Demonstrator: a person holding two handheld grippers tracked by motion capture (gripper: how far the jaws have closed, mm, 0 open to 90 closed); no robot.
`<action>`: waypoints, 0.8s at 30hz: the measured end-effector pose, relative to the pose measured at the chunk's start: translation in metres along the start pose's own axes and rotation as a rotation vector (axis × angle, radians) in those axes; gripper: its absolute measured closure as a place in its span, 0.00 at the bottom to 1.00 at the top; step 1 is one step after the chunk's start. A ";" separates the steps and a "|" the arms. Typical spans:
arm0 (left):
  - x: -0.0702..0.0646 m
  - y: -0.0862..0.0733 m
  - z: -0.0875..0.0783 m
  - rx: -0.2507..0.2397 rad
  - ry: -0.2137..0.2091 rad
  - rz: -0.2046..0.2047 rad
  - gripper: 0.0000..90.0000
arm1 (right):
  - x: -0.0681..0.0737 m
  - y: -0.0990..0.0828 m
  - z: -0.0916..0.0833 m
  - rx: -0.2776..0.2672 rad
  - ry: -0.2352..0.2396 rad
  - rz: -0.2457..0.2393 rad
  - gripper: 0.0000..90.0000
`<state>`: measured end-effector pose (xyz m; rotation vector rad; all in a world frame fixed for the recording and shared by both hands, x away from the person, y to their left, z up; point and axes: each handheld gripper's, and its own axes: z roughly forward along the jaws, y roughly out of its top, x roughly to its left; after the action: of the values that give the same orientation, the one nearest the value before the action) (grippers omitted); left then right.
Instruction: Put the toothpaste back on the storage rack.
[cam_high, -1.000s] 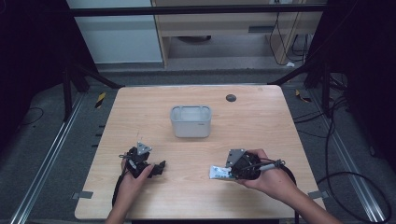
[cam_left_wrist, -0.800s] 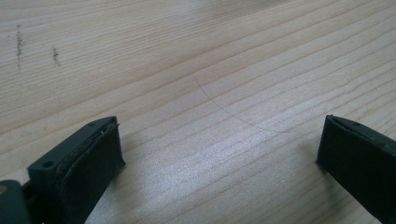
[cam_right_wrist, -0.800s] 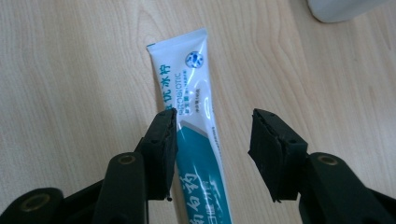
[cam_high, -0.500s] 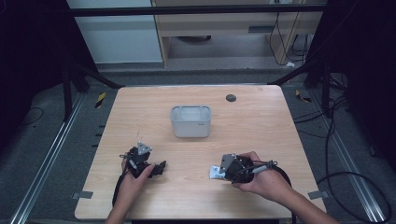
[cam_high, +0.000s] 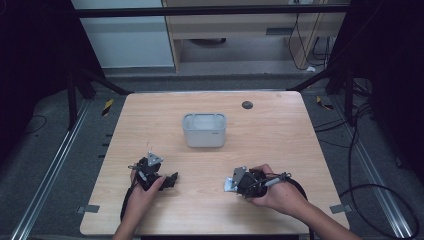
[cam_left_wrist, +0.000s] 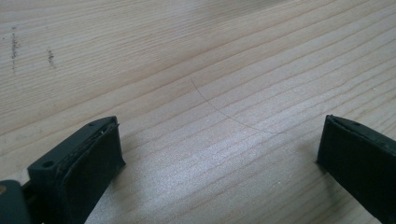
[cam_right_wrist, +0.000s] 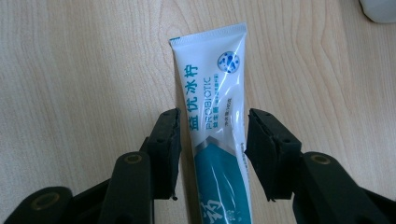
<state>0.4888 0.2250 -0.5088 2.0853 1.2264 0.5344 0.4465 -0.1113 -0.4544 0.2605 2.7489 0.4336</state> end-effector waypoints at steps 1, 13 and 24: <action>0.000 0.000 0.000 0.000 0.000 0.000 0.00 | 0.000 0.000 0.000 0.000 0.000 0.000 0.61; 0.000 0.000 0.000 0.000 0.000 0.000 0.00 | 0.001 0.001 0.005 0.007 -0.003 -0.010 0.61; 0.000 0.000 0.000 0.000 0.000 0.000 0.00 | 0.000 -0.006 0.012 -0.009 0.009 -0.013 0.61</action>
<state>0.4888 0.2250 -0.5088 2.0851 1.2262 0.5348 0.4496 -0.1135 -0.4672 0.2395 2.7548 0.4445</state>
